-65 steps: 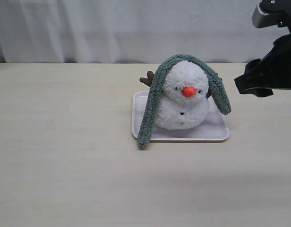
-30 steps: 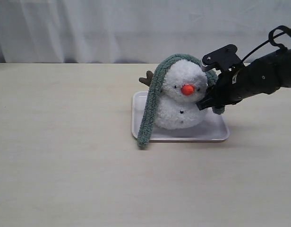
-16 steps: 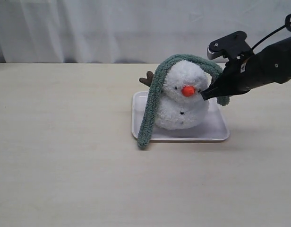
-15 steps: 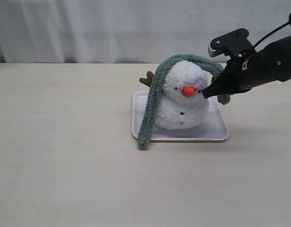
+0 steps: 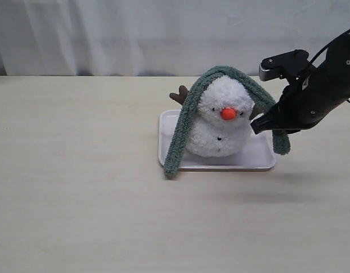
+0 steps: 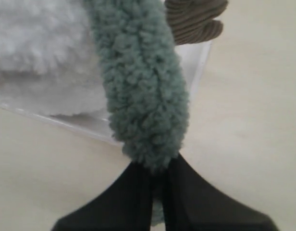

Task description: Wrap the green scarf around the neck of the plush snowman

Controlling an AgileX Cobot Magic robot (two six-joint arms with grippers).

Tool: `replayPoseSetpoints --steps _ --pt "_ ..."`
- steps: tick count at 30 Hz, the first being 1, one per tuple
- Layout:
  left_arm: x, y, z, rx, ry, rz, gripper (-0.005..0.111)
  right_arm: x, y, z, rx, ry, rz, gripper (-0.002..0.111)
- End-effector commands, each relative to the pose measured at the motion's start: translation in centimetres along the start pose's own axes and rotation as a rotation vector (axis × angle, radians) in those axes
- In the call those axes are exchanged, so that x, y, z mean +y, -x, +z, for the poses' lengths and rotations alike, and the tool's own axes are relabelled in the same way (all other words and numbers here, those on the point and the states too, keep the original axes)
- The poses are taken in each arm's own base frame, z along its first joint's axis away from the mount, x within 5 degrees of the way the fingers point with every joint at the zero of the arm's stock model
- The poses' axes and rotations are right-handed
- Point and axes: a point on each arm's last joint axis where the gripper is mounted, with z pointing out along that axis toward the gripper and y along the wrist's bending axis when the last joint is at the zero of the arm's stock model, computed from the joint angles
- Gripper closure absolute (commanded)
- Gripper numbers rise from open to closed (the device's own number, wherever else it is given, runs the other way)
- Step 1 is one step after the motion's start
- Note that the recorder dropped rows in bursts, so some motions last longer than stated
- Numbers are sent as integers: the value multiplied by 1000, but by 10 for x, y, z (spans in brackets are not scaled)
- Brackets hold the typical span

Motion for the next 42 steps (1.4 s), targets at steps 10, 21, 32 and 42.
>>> replayPoseSetpoints --steps 10,21,32,42 --pt "0 0 0 -9 0 -5 107 9 -2 38 47 100 83 104" --pt "0 0 0 -9 0 -5 107 12 5 34 -21 135 89 104" --pt "0 0 0 -9 0 -5 107 16 3 32 -6 178 85 60" --pt "0 0 0 -9 0 -5 107 17 0 18 27 198 58 51"
